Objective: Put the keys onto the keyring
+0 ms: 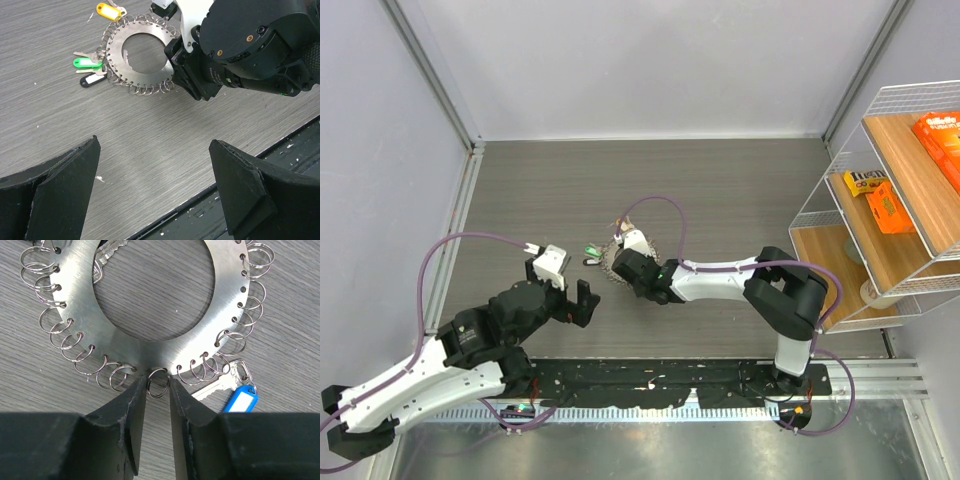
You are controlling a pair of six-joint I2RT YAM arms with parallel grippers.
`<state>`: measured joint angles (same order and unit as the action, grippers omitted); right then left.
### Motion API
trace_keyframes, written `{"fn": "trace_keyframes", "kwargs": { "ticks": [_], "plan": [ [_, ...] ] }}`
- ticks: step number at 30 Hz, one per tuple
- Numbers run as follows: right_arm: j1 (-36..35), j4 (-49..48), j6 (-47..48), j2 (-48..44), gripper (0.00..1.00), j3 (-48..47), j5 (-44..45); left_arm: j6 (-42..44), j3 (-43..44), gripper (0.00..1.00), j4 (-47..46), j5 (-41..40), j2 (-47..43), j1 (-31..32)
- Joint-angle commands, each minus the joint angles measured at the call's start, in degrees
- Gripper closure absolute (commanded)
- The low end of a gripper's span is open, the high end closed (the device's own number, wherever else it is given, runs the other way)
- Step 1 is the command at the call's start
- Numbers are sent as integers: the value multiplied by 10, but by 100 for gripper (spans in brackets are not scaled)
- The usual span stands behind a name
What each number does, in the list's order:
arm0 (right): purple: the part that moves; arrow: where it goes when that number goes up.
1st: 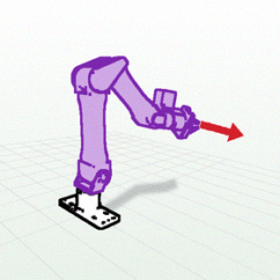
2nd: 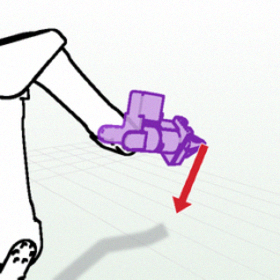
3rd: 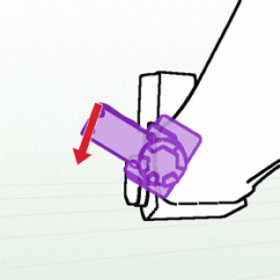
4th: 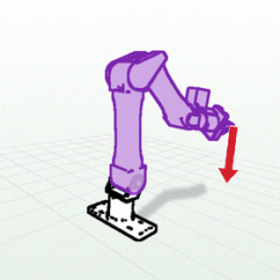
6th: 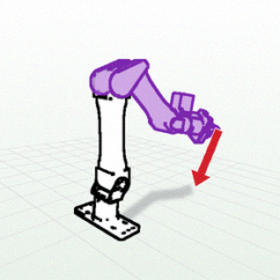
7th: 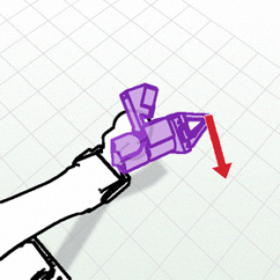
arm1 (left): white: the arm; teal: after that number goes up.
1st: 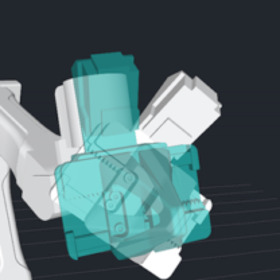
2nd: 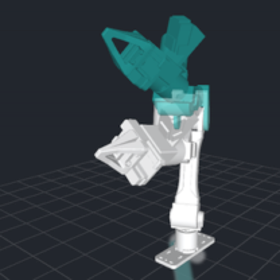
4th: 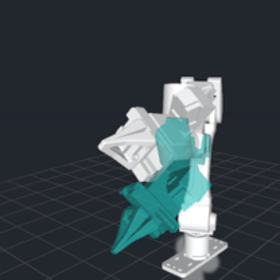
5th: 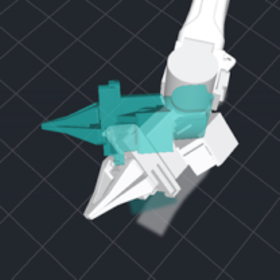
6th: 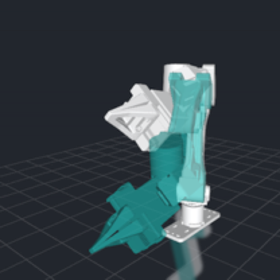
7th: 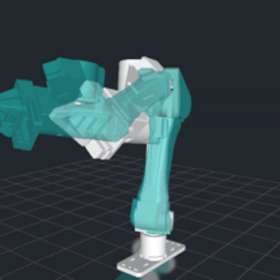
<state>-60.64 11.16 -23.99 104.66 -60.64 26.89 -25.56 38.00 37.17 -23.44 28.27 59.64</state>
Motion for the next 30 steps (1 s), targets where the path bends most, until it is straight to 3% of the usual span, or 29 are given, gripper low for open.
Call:
{"fn": "trace_keyframes", "kwargs": {
  "ticks": [1,11,14,21,30],
  "plan": [
    [1,-18,-11,-2,71,-11,11,-2,17,1,-10,-8,6,1],
    [4,-23,-7,-13,83,7,21,-7,18,1,-12,-6,10,2],
    [4,-20,-3,-12,94,8,28,-7,20,1,-12,-6,8,2],
    [4,-21,3,-34,94,20,28,-6,17,1,-9,-2,-1,2],
    [4,-61,-4,-146,95,61,-76,9,10,1,-34,59,-29,1]
  ]
}}
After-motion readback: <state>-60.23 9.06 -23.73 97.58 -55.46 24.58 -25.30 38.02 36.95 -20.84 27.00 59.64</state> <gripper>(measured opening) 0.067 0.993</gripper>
